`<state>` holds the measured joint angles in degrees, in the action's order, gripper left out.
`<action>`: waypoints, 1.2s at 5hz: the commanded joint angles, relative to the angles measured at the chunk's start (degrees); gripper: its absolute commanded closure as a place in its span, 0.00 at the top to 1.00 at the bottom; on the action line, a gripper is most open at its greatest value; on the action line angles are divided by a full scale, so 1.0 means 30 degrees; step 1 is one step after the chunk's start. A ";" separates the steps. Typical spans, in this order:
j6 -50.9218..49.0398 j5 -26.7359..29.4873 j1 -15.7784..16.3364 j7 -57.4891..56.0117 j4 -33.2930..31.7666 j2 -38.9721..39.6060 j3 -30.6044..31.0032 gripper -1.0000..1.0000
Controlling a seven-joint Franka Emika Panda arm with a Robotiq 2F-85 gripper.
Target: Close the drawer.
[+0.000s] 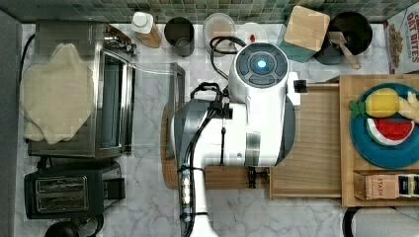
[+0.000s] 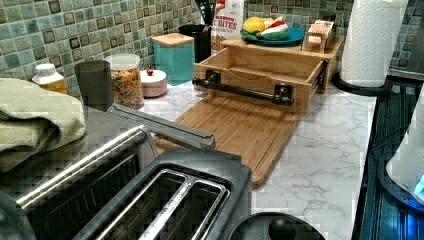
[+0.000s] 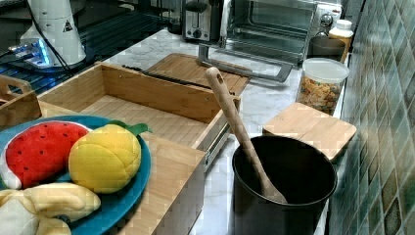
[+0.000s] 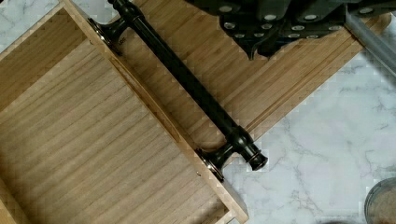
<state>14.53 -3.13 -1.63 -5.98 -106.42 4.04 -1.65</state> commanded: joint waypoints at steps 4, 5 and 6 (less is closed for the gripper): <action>0.4872 0.1660 0.0314 -0.7186 -0.4572 -0.1371 0.0422 0.00; 0.4748 0.2393 0.0212 -1.0841 -0.5014 -0.1151 0.0333 0.00; 0.6996 0.2563 0.0138 -1.2987 -0.6771 -0.1179 0.0168 0.00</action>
<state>32.79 2.71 -1.39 -43.14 -124.89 1.26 -1.52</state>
